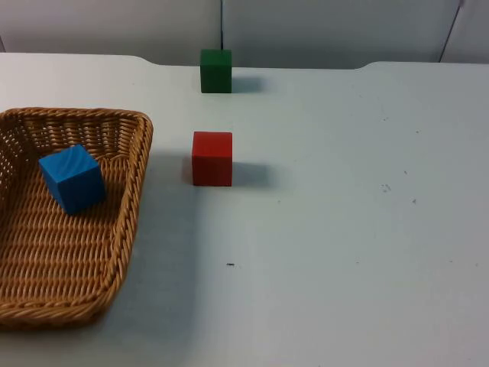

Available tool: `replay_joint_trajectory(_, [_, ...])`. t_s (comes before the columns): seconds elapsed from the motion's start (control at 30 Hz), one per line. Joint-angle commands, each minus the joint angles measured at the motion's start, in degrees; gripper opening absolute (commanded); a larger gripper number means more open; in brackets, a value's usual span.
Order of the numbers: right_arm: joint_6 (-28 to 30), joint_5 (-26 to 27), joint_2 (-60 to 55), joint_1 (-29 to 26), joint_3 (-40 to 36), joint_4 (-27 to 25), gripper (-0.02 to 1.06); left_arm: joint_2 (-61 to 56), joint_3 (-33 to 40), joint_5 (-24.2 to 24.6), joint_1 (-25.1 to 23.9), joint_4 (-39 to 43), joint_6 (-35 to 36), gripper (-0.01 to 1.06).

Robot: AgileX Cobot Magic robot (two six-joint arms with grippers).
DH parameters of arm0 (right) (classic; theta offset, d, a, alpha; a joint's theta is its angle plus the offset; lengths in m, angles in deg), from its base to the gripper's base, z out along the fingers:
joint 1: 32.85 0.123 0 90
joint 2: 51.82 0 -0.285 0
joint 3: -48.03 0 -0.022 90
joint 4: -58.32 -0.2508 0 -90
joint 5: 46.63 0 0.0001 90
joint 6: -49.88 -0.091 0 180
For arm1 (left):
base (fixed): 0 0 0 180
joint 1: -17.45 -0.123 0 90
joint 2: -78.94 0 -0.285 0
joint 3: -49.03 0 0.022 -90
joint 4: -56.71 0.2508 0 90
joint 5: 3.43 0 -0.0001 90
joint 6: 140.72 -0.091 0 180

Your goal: Pick up the basket with the left hand and place the blue cube into the basket with the right hand.

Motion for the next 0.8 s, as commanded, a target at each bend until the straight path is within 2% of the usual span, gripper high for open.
replay_joint_trajectory(0.0, [0.12,0.57,0.18,-5.38,-0.41,-0.51,1.05,-0.26,0.41,-0.90,0.39,-0.08,0.14,1.05])
replay_joint_trajectory(0.03, [0.12,0.57,0.18,-5.38,-0.41,-0.51,1.05,-0.26,0.41,-0.90,0.39,-0.08,0.14,1.05])
replay_joint_trajectory(0.17, [0.12,0.57,0.18,-13.68,-0.41,-0.51,1.05,-0.26,0.41,-0.90,0.39,-0.08,0.14,1.05])
replay_joint_trajectory(0.33, [0.12,0.57,0.18,-18.88,-0.41,-0.51,1.05,-0.26,0.41,-0.90,0.39,-0.08,0.14,1.05])
replay_joint_trajectory(0.47, [0.12,0.57,0.18,-22.04,-0.41,-0.51,1.05,-0.26,0.41,-0.90,0.39,-0.08,0.14,1.05])
replay_joint_trajectory(0.77, [0.12,0.57,0.18,-24.97,-0.41,-0.51,1.05,-0.26,0.41,-0.90,0.39,-0.08,0.14,1.05])
